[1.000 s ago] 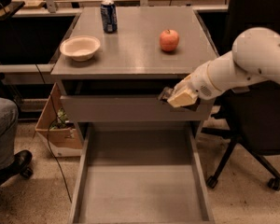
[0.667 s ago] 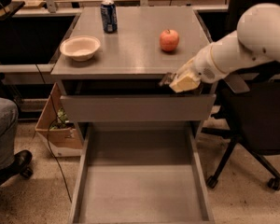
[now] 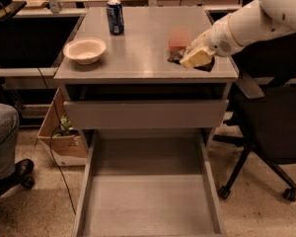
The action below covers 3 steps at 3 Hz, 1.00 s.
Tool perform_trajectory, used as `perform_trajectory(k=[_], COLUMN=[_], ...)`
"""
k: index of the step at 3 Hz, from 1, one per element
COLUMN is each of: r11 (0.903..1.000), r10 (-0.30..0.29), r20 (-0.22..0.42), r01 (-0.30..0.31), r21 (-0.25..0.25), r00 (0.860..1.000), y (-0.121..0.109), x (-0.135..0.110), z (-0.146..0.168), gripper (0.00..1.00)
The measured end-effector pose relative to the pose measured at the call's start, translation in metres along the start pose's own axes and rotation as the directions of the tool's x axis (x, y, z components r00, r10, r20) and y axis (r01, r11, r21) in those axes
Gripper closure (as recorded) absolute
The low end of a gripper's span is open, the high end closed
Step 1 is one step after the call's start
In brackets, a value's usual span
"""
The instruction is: Pick rxbar chocolate from middle drawer and place on counter
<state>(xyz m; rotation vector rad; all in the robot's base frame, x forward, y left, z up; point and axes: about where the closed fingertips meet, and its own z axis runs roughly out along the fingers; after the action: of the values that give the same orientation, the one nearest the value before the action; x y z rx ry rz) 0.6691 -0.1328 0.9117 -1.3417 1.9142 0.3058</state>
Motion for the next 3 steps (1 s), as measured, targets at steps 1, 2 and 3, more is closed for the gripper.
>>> perform_trajectory(k=[1, 2, 3], r11=[0.9991, 0.9976, 0.9961], r10=[-0.033, -0.067, -0.088], r20=[0.058, 0.084, 0.089], r01=[0.034, 0.068, 0.088], r21=[-0.024, -0.013, -0.002], r00=[0.998, 0.994, 0.992], y=[-0.032, -0.064, -0.077], x=[0.007, 0.039, 0.054], z=[0.014, 0.031, 0.038], gripper=[1.0, 1.0, 1.0])
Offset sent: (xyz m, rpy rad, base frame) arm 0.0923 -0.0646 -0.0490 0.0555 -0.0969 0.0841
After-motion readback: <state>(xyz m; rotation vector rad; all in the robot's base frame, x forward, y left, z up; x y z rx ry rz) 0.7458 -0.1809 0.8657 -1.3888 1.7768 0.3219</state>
